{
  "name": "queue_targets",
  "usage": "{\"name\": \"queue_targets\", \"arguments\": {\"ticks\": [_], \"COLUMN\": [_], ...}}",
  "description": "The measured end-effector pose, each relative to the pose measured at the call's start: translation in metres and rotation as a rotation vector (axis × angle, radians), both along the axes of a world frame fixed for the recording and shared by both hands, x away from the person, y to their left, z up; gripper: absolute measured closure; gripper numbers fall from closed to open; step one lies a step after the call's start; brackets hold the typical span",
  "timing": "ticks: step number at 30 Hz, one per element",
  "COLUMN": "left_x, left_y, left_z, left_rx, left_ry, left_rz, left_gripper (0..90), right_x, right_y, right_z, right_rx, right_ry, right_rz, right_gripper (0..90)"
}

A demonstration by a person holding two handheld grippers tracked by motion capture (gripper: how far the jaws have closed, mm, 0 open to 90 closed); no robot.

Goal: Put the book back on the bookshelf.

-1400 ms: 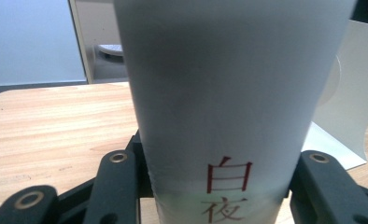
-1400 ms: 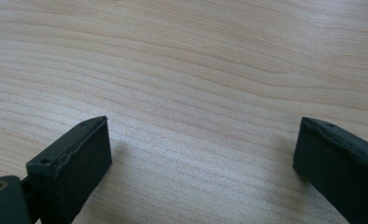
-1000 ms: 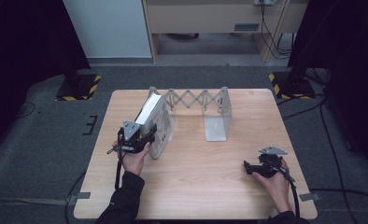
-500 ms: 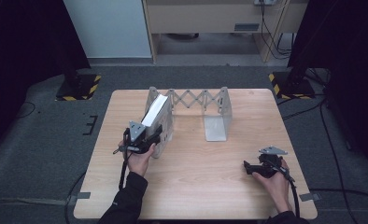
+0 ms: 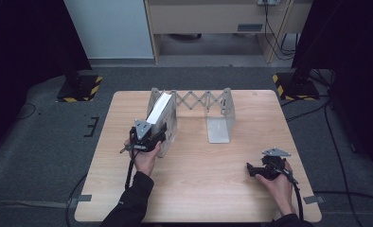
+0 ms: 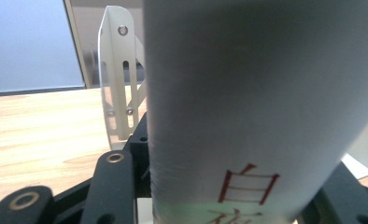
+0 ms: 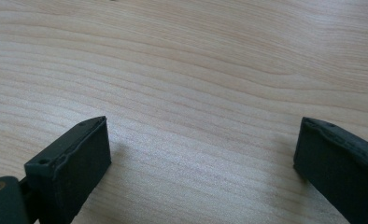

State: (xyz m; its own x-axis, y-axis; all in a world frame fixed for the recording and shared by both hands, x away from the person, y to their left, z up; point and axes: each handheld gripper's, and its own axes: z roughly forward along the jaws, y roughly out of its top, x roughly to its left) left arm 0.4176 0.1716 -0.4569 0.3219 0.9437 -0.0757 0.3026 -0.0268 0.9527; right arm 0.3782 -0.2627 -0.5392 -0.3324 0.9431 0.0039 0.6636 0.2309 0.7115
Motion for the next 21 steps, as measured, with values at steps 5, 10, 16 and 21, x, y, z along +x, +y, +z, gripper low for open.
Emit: {"name": "queue_targets", "arguments": {"ticks": [5, 10, 16, 21], "left_x": [0.002, -0.002, -0.014, -0.022], "left_y": [0.005, 0.012, 0.022, 0.029], "left_z": [-0.002, -0.007, -0.006, -0.02], "left_rx": [-0.031, -0.052, -0.018, -0.02], "left_ry": [0.009, 0.015, 0.037, 0.074], "left_rz": [-0.033, -0.072, -0.119, -0.123], "left_gripper": [46.9, 42.3, 39.6, 39.1], "right_x": [0.0, 0.0, 0.0, 0.0], "right_y": [0.0, 0.0, 0.0, 0.0], "right_z": [0.0, 0.0, 0.0, 0.0], "right_rx": [0.0, 0.0, 0.0, 0.0], "right_ry": [0.0, 0.0, 0.0, 0.0], "right_rz": [0.0, 0.0, 0.0, 0.0], "right_gripper": [4.2, 4.2, 4.2, 4.2]}}
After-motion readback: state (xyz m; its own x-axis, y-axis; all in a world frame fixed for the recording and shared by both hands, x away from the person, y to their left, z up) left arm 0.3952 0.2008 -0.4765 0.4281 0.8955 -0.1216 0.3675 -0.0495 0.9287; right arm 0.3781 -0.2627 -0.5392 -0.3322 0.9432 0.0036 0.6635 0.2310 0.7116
